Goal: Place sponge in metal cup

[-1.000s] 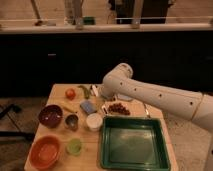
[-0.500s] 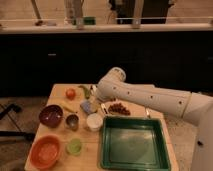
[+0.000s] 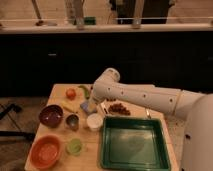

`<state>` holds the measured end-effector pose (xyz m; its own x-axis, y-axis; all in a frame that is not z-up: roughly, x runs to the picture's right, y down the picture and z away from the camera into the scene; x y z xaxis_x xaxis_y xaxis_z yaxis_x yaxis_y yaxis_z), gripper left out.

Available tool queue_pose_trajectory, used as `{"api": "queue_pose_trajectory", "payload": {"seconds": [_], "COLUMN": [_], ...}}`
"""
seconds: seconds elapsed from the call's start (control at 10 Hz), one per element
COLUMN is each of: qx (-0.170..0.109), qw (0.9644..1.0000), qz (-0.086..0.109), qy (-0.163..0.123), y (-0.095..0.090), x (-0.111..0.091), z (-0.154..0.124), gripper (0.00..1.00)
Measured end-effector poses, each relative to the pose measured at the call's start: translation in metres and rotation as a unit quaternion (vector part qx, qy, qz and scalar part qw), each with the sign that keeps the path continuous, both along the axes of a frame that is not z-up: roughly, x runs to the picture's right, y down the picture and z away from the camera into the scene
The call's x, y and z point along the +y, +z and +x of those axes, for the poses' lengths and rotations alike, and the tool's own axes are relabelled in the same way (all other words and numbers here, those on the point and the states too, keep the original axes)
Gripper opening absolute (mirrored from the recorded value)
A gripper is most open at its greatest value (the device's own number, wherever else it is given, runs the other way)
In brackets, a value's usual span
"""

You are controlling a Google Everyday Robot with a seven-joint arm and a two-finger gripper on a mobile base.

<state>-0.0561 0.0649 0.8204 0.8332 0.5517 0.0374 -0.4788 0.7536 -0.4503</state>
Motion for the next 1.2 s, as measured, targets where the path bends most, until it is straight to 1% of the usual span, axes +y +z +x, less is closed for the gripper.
{"api": "queue_pose_trajectory", "payload": {"seconds": [0.4, 0.5, 0.6, 0.7, 0.9, 1.0, 1.2], "qx": [0.000, 0.004, 0.001, 0.002, 0.003, 0.003, 0.004], "qw": [1.0000, 0.9999, 0.9995, 0.9988, 0.9977, 0.9971, 0.9965], "qz": [0.000, 0.000, -0.001, -0.004, -0.009, -0.011, -0.013], "qy": [-0.002, -0.010, -0.033, -0.049, -0.067, -0.076, -0.082], "y": [0.000, 0.002, 0.008, 0.017, 0.028, 0.031, 0.034], "x": [0.000, 0.002, 0.009, 0.018, 0.028, 0.030, 0.031], "z": [-0.001, 0.000, -0.012, -0.019, -0.025, -0.025, -0.022], "gripper": [0.80, 0.80, 0.80, 0.80, 0.80, 0.80, 0.80]}}
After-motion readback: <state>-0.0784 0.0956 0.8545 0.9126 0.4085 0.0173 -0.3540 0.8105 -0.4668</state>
